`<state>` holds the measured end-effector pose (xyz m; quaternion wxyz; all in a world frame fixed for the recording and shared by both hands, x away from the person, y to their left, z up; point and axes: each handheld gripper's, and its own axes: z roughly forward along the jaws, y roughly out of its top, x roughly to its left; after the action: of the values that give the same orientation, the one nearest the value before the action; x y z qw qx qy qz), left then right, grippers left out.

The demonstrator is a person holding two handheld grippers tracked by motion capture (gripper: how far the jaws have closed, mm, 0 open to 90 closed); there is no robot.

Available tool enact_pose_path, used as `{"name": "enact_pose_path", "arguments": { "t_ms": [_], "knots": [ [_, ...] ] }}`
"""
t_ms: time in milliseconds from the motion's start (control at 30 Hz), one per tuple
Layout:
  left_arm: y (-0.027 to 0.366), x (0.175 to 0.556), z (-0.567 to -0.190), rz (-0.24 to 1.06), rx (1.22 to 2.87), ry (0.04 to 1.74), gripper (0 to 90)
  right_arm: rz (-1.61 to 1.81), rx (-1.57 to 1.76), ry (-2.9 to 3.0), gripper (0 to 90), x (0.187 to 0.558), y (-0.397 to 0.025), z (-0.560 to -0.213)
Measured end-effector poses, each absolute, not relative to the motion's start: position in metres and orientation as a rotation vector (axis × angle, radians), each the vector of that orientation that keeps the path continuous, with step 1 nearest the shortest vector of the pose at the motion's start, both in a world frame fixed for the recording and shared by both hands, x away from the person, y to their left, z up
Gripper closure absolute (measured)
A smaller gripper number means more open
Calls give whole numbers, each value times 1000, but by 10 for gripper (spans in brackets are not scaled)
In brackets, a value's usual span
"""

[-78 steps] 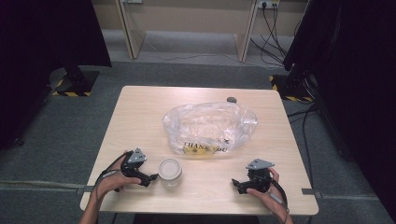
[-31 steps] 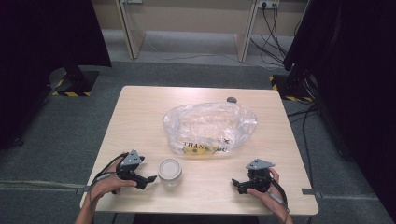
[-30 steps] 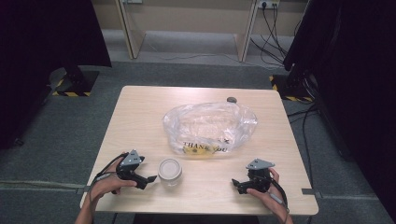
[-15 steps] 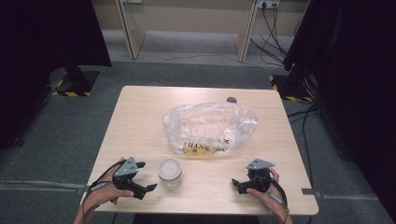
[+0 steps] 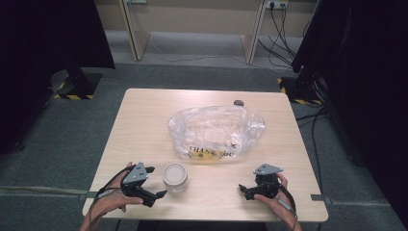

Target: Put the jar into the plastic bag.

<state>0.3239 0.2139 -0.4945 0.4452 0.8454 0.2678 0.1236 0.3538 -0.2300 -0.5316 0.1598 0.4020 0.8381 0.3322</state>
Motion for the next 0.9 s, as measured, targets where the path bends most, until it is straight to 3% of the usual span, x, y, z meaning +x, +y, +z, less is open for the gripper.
{"name": "enact_pose_path", "arguments": {
  "t_ms": [900],
  "knots": [
    [187,333,-489,323,2109,661,27,949,1148,2395,2,354,-230,-532]
  ]
}}
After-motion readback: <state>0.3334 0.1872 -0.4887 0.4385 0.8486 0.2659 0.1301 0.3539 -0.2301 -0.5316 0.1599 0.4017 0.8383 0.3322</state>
